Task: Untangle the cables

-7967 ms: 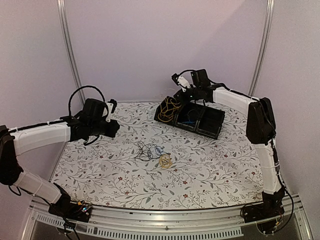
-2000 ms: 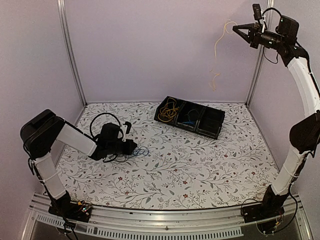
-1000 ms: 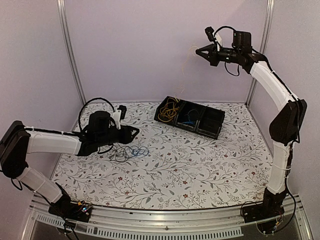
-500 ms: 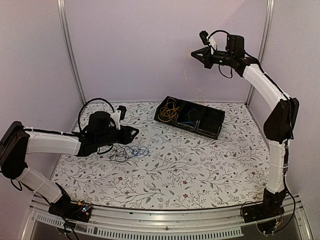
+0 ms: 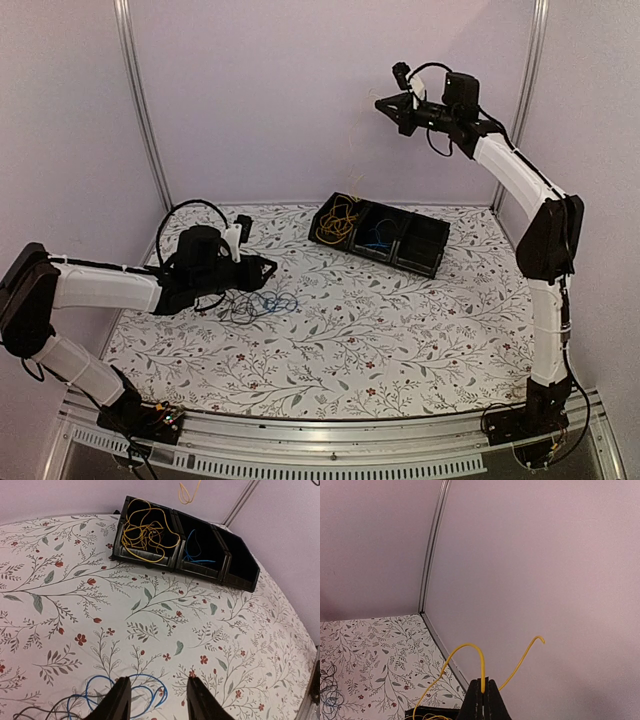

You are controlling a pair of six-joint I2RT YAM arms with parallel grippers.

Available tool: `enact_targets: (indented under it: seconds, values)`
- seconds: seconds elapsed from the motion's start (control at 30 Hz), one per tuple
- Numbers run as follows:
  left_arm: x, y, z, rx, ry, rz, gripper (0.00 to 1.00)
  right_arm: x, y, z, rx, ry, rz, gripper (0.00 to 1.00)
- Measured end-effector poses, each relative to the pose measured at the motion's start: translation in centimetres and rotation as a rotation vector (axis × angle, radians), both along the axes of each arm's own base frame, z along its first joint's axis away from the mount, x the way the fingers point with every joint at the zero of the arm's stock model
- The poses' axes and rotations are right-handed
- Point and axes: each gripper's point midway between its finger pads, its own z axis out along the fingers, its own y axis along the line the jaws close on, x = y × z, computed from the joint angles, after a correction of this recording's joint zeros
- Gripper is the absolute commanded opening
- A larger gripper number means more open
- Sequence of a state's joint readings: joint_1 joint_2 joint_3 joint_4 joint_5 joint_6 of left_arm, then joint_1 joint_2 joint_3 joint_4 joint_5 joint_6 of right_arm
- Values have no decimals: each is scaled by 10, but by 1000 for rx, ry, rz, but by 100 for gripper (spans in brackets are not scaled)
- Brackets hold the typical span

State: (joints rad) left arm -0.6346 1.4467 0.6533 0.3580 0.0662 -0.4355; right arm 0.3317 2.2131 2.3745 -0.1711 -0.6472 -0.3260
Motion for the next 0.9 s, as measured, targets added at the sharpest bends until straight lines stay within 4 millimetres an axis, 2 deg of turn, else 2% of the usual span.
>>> enact_targets:
  seconds: [0.13, 0.37, 0.5, 0.6, 0.8, 0.9]
  values:
    - [-2, 2, -5, 4, 12, 3, 41, 10, 12, -14, 13, 6, 5, 0]
    - [-8, 8, -19, 22, 48, 16, 41, 22, 42, -65, -3, 69, 37, 0]
    - [-9, 9, -21, 24, 55, 19, 41, 23, 53, -81, -11, 95, 47, 0]
    - [-9, 9, -22, 24, 55, 19, 41, 21, 55, -76, -5, 90, 51, 0]
    - [-8, 8, -23, 23, 56, 15, 41, 14, 54, -47, 20, 39, 53, 0]
    - [-9, 6, -26, 23, 65, 10, 41, 13, 53, -43, 21, 29, 50, 0]
